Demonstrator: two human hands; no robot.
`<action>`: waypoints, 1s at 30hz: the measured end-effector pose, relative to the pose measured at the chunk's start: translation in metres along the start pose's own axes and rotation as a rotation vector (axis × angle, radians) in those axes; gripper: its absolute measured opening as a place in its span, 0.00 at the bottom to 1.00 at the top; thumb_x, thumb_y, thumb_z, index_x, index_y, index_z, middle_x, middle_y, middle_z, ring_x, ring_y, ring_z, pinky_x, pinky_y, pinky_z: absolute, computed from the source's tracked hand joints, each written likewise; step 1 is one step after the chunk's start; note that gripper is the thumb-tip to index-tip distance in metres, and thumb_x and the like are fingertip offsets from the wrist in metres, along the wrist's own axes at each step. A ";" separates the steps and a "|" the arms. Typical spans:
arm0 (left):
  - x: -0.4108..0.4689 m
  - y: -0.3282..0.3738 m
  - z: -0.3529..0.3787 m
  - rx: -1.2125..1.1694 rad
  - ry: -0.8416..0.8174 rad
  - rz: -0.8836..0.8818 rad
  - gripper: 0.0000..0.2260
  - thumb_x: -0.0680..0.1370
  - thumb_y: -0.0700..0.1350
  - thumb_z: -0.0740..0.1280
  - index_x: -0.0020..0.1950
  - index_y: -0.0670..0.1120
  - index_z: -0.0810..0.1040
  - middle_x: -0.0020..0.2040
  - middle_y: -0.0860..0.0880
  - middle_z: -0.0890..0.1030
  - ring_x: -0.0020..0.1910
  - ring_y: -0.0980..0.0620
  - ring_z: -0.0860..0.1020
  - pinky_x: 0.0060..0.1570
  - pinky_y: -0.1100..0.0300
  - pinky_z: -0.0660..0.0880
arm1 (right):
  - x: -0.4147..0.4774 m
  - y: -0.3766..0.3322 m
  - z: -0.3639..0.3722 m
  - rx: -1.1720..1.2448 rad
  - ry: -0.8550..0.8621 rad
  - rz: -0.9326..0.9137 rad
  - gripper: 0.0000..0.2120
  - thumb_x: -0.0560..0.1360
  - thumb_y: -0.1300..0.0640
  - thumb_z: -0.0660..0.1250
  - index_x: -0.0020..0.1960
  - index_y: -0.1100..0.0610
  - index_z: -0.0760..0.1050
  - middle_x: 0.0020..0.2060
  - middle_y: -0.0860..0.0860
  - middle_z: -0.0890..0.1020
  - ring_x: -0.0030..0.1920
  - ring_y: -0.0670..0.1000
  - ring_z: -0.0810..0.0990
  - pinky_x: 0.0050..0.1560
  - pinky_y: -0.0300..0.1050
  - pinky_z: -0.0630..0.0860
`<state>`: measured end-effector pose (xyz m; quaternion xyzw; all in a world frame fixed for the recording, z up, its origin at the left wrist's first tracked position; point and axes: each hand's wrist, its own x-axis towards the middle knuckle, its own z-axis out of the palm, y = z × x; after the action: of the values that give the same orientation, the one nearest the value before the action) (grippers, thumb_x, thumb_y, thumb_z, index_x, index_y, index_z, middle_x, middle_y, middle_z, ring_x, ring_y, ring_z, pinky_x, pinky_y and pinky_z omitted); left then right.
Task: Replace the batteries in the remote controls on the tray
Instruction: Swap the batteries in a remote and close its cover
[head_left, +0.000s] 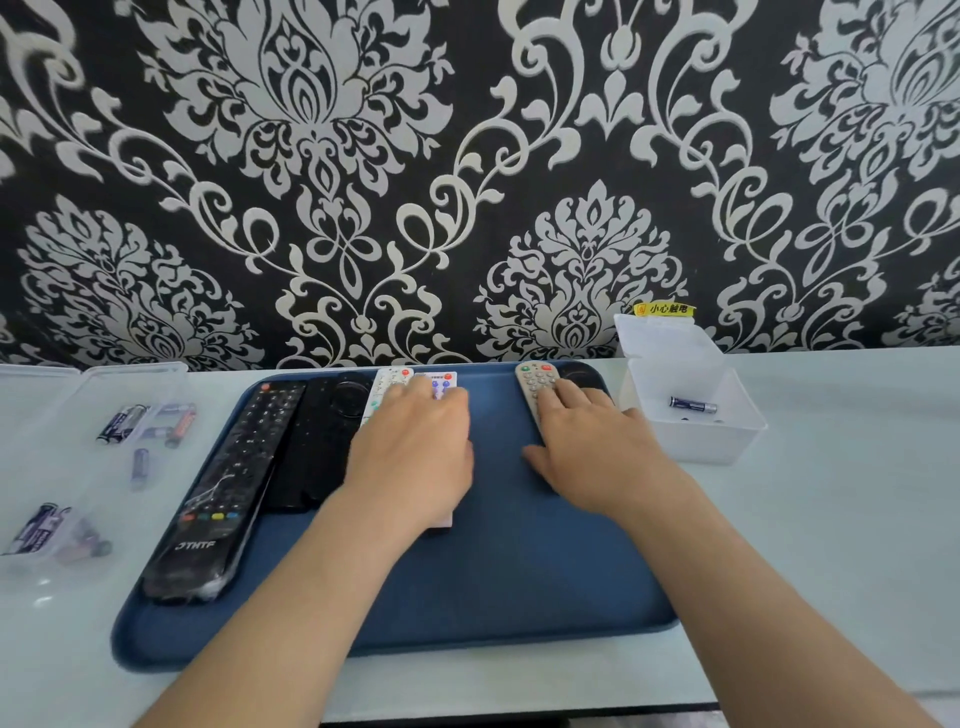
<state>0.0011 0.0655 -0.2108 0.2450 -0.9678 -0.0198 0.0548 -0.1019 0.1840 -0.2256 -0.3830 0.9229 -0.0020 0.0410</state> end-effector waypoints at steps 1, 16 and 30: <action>0.000 -0.002 -0.001 0.033 -0.065 -0.058 0.19 0.78 0.55 0.61 0.64 0.45 0.68 0.61 0.45 0.69 0.59 0.45 0.71 0.48 0.55 0.69 | 0.000 -0.001 0.002 -0.013 -0.001 0.022 0.26 0.80 0.46 0.58 0.72 0.57 0.60 0.70 0.52 0.66 0.70 0.55 0.65 0.61 0.55 0.68; -0.007 0.001 -0.016 -0.090 -0.162 -0.071 0.13 0.68 0.50 0.69 0.48 0.47 0.71 0.39 0.51 0.75 0.40 0.48 0.74 0.35 0.58 0.70 | -0.008 -0.032 -0.006 0.417 0.280 -0.120 0.04 0.77 0.61 0.57 0.46 0.57 0.70 0.44 0.55 0.78 0.48 0.58 0.76 0.40 0.47 0.62; 0.009 -0.017 -0.015 -1.666 -0.093 -0.083 0.15 0.77 0.31 0.63 0.58 0.46 0.78 0.47 0.43 0.85 0.43 0.46 0.84 0.38 0.56 0.79 | -0.008 -0.031 -0.021 1.945 -0.498 0.078 0.20 0.82 0.47 0.57 0.64 0.59 0.76 0.58 0.64 0.81 0.52 0.60 0.83 0.37 0.50 0.81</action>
<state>0.0034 0.0460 -0.1966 0.1587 -0.6280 -0.7409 0.1774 -0.0761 0.1670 -0.2035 -0.1420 0.4975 -0.6734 0.5280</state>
